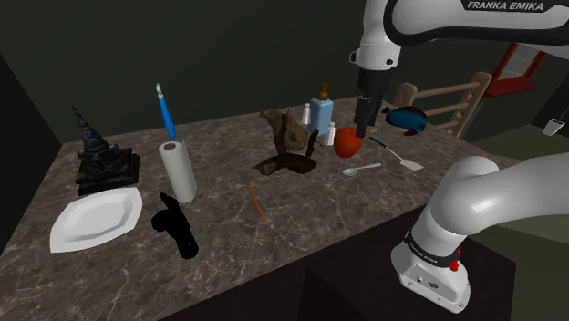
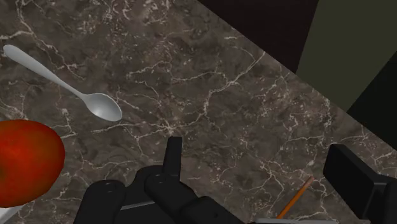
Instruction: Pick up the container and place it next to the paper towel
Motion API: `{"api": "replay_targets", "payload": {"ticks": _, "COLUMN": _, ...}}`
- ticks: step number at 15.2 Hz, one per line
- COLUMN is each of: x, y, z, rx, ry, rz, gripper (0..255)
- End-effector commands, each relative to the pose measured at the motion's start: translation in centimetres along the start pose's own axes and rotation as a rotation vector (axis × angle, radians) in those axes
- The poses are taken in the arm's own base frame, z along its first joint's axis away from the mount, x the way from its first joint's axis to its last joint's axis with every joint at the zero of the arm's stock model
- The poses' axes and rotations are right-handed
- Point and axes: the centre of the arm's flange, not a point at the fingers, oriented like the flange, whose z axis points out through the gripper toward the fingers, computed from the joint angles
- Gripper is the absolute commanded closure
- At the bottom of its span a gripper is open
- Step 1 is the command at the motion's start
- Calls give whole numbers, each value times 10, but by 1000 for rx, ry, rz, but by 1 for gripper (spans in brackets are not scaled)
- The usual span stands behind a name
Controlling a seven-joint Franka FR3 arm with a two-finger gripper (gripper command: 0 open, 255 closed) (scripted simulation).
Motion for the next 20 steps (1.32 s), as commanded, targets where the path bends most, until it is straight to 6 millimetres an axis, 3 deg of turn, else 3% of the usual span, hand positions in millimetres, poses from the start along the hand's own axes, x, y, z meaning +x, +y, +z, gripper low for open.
{"api": "replay_targets", "payload": {"ticks": 1, "x": 0, "y": 0, "z": 0, "rx": 0, "ry": 0, "rz": 0, "gripper": 0}}
{"api": "replay_targets", "payload": {"ticks": 20, "x": 122, "y": 179, "z": 85, "rx": -99, "ry": 78, "rz": -40, "gripper": 0}}
